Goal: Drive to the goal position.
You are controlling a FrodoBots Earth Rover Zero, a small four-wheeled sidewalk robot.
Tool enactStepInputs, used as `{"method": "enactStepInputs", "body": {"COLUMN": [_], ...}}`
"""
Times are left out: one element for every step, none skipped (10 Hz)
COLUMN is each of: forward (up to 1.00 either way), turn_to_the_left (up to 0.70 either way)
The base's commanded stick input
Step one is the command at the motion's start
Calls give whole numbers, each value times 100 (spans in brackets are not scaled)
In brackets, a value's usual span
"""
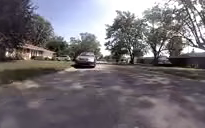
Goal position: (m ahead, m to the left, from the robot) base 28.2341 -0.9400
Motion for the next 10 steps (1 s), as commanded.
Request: {"method": "enactStepInputs", "body": {"forward": [100, 100, 100, 100, 100, 100, 100, 100, 100, 100], "turn_to_the_left": [11, 6, 2, 2, 2, 2, 2, 1, 2, 2]}}
